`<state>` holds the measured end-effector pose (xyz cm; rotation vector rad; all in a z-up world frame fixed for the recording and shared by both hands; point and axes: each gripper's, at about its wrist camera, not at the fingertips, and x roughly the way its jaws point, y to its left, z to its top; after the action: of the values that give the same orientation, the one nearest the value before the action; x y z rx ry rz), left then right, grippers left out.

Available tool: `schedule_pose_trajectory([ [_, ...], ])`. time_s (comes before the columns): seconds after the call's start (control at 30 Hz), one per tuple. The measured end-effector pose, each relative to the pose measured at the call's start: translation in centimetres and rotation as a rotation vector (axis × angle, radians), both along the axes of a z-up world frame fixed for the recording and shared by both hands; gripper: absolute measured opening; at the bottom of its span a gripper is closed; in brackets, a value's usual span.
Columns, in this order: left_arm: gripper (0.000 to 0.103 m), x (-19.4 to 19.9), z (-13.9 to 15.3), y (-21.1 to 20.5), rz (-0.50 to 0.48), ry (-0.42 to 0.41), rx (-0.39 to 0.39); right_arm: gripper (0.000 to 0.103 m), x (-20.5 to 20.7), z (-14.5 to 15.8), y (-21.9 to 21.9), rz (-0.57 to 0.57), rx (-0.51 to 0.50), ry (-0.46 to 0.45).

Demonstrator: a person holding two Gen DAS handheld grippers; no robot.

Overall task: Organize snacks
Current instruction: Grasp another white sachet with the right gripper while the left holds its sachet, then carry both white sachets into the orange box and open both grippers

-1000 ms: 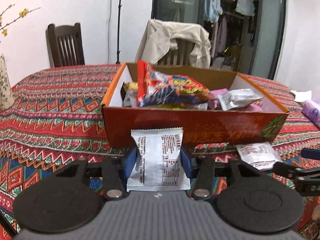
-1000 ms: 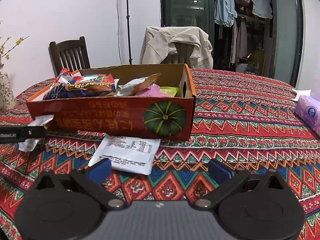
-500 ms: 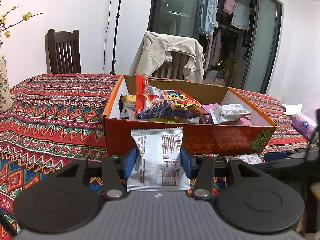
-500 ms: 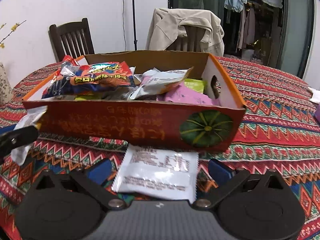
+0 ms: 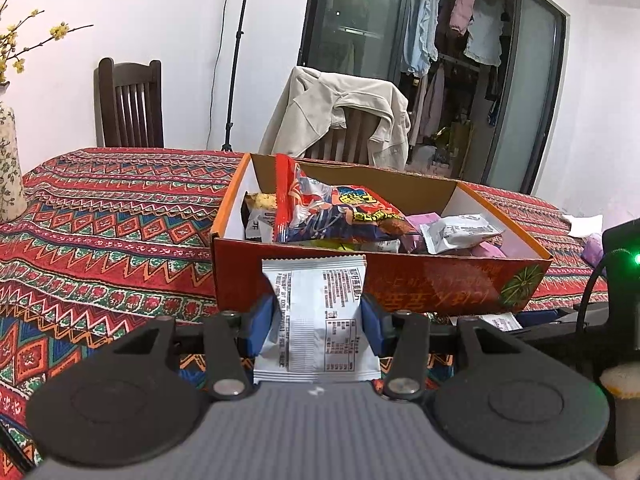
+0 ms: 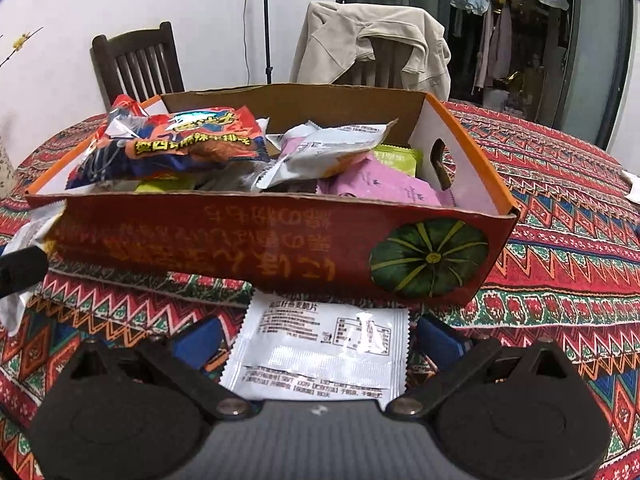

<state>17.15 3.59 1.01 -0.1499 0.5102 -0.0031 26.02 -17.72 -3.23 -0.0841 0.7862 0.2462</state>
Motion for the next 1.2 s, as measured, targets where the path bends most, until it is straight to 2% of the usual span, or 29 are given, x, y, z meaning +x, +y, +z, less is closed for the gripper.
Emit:
schedule_pose_trajectory([
  [0.1, 0.048, 0.0, -0.1, 0.1, 0.005, 0.004, 0.0, 0.103, 0.2, 0.0, 0.0, 0.008, 0.001, 0.005],
  [0.17, 0.048, 0.2, -0.1, 0.2, 0.007, 0.009, -0.001, 0.099, 0.2, 0.1, -0.1, 0.008, 0.006, 0.007],
  [0.23, 0.048, 0.2, -0.2, 0.3, 0.008, 0.012, -0.002, 0.081, -0.2, 0.4, -0.1, 0.01, 0.01, -0.007],
  [0.3, 0.048, 0.2, -0.2, 0.2, 0.008, 0.012, -0.001, 0.075, -0.5, 0.7, -0.3, 0.013, 0.021, -0.012],
  [0.33, 0.048, 0.2, -0.2, 0.2, 0.009, 0.012, -0.001, 0.067, -0.7, 0.7, -0.6, 0.017, 0.032, -0.016],
  [0.47, 0.048, 0.3, -0.3, 0.3, 0.012, 0.014, -0.002, 0.056, -1.8, 1.0, -1.4, 0.028, 0.059, -0.036],
  [0.5, 0.048, 0.2, -0.3, 0.3, 0.012, 0.015, -0.003, 0.046, -2.1, 1.1, -1.6, 0.031, 0.066, -0.037],
  [0.53, 0.048, 0.2, -0.3, 0.3, 0.012, 0.015, -0.002, 0.042, -2.4, 1.1, -1.8, 0.035, 0.071, -0.039],
  [0.9, 0.048, 0.0, 0.2, 0.1, 0.006, -0.002, -0.001, 0.041, -6.6, 3.3, -2.5, 0.078, 0.055, -0.181],
  [1.2, 0.048, -0.1, 3.0, -0.6, 0.011, -0.035, 0.018, 0.042, -6.9, 6.1, -3.2, 0.071, 0.075, -0.272],
])
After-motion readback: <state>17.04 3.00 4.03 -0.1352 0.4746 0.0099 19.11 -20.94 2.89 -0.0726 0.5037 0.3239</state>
